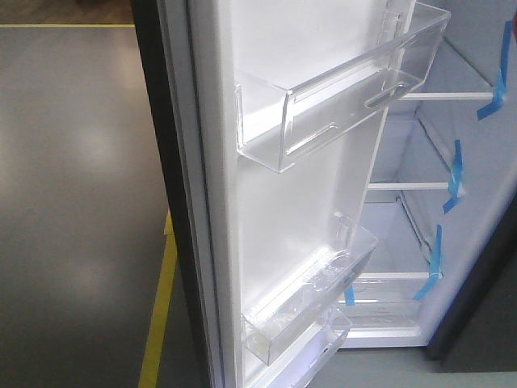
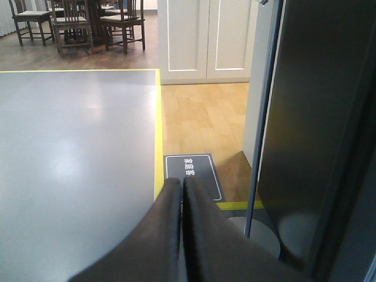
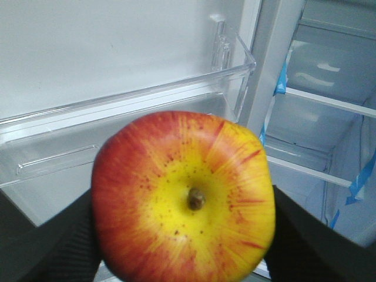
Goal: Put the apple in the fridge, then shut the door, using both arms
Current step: 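Position the right gripper with the apple above the upper door bin, then lower the apple into the upper door bin and open the right gripper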
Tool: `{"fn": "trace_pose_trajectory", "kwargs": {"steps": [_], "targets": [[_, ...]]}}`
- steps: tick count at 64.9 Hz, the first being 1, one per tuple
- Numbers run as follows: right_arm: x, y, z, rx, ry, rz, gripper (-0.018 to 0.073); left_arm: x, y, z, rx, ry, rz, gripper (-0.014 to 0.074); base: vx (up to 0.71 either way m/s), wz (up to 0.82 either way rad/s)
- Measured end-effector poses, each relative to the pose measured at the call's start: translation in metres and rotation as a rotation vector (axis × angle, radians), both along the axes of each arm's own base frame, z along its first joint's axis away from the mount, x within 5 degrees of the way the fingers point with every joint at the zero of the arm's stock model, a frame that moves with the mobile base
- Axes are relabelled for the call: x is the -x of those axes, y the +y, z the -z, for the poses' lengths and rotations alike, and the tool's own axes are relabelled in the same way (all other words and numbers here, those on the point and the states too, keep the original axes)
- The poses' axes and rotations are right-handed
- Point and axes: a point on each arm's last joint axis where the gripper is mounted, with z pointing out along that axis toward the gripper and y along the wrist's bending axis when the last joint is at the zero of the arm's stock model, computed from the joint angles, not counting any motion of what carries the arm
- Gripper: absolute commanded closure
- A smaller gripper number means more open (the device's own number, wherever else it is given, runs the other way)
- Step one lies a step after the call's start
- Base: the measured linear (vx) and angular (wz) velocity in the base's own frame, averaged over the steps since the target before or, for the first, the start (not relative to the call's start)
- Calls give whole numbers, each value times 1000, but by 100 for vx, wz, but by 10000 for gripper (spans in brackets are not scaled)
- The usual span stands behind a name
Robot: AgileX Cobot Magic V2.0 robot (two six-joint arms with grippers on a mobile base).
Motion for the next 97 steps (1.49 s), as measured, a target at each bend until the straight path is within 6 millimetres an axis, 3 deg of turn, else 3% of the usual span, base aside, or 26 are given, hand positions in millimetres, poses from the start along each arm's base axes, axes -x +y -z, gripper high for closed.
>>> {"fn": "trace_pose_trajectory", "kwargs": {"steps": [11, 21, 35, 51, 67, 79, 97], "targets": [[-1, 3, -5, -32, -51, -28, 567, 0, 0, 0, 0, 0, 0, 603, 0, 0], [-10, 13, -23, -131, -211, -127, 566, 0, 0, 0, 0, 0, 0, 603, 0, 0], [-52, 18, -33, -263, -300, -288, 563, 0, 0, 0, 0, 0, 0, 603, 0, 0], [-128, 19, -7, -336, -207, -365, 563, 0, 0, 0, 0, 0, 0, 603, 0, 0], [-176, 42, 33, -243, -78, -415, 533, 0, 0, 0, 0, 0, 0, 603, 0, 0], [-181, 42, 45, -144, -31, -390, 410, 0, 0, 0, 0, 0, 0, 603, 0, 0], [-181, 40, 46, -124, -12, -373, 61, 0, 0, 0, 0, 0, 0, 603, 0, 0]]}}
